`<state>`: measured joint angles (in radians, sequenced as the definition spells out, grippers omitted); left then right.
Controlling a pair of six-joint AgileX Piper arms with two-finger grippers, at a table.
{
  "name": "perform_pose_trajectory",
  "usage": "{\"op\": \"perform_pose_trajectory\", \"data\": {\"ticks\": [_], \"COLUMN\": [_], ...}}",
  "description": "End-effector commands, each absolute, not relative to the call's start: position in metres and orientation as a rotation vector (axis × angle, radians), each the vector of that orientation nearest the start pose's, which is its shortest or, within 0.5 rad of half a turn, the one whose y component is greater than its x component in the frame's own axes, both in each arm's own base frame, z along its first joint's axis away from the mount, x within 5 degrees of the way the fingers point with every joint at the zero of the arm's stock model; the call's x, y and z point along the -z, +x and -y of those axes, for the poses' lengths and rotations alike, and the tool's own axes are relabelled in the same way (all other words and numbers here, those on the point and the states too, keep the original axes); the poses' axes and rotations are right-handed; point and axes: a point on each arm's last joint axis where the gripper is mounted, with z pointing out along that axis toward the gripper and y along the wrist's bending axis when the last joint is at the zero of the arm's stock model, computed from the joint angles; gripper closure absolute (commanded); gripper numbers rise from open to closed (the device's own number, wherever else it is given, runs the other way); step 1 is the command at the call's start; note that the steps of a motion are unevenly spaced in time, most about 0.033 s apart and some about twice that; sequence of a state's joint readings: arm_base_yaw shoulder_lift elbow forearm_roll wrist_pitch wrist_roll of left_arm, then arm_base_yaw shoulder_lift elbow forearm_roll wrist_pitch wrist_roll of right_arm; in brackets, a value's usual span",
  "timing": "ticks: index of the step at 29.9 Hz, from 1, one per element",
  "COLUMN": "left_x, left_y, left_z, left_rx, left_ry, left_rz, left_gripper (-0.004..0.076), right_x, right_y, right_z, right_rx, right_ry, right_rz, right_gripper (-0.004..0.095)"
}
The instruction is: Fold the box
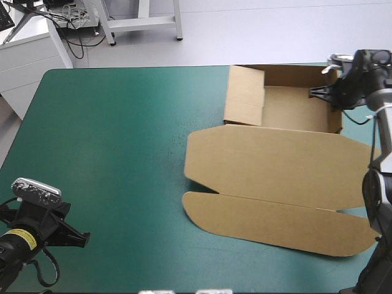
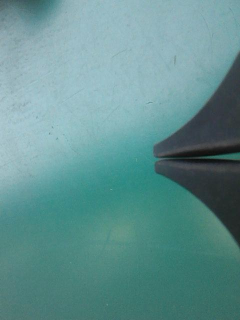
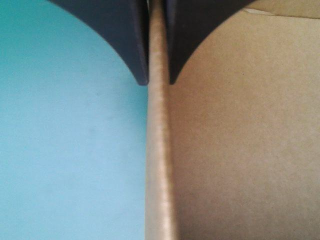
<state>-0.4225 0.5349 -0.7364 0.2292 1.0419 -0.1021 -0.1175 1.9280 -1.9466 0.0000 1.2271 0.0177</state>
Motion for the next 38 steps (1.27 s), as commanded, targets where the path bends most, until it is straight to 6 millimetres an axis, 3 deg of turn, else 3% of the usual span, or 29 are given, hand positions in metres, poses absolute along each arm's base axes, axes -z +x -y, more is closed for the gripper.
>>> {"op": "perform_pose_trajectory", "data": {"ticks": [1, 6, 11, 14, 17, 19, 21, 25, 27, 34, 36, 38], "left_x": [-0.342, -0.342, -0.342, -0.342, -0.342, -0.342, -0.342, -0.342, -0.342, -0.342, -0.342, -0.342], "left_y": [0.08, 0.08, 0.08, 0.08, 0.08, 0.08, 0.079, 0.079, 0.079, 0.079, 0.079, 0.079], "left_z": [0.016, 0.016, 0.017, 0.017, 0.017, 0.017, 0.017, 0.017, 0.017, 0.017, 0.017, 0.017], "left_rx": [-0.004, -0.004, 0.003, 0.003, 0.003, 0.007, 0.008, 0.008, 0.013, 0.014, 0.014, 0.014], "left_ry": [0.39, 0.39, 0.389, 0.389, 0.389, 0.389, 0.389, 0.389, 0.388, 0.388, 0.388, 0.388], "left_rz": [-2.194, -2.194, -2.194, -2.194, -2.194, -2.199, -2.205, -2.206, -2.207, -2.207, -2.207, -2.207], "left_gripper": [0.0734, 0.0734, 0.0734, 0.0734, 0.0734, 0.0734, 0.0734, 0.0734, 0.0734, 0.0734, 0.0734, 0.0734], "right_x": [-0.382, -0.374, -0.364, -0.357, -0.35, -0.347, -0.346, -0.348, -0.354, -0.411, -0.427, -0.44], "right_y": [0.397, 0.381, 0.373, 0.373, 0.373, 0.373, 0.373, 0.369, 0.366, 0.334, 0.319, 0.302], "right_z": [0.097, 0.159, 0.19, 0.199, 0.201, 0.201, 0.202, 0.205, 0.204, 0.18, 0.167, 0.153], "right_rx": [0.102, 0.158, 0.134, 0.089, 0.075, 0.076, 0.086, 0.119, 0.123, 0.079, 0.04, 0.006], "right_ry": [0.275, 0.449, 0.565, 0.594, 0.558, 0.56, 0.557, 0.582, 0.59, 0.593, 0.557, 0.514], "right_rz": [-2.537, -2.54, -2.537, -2.549, -2.596, -2.609, -2.621, -2.625, -2.609, -2.454, -2.417, -2.392], "right_gripper": [0.0928, 0.0928, 0.0928, 0.0914, 0.0847, 0.0737, 0.0573, 0.0134, 0.002, 0.0002, 0.0054, 0.0177]}}
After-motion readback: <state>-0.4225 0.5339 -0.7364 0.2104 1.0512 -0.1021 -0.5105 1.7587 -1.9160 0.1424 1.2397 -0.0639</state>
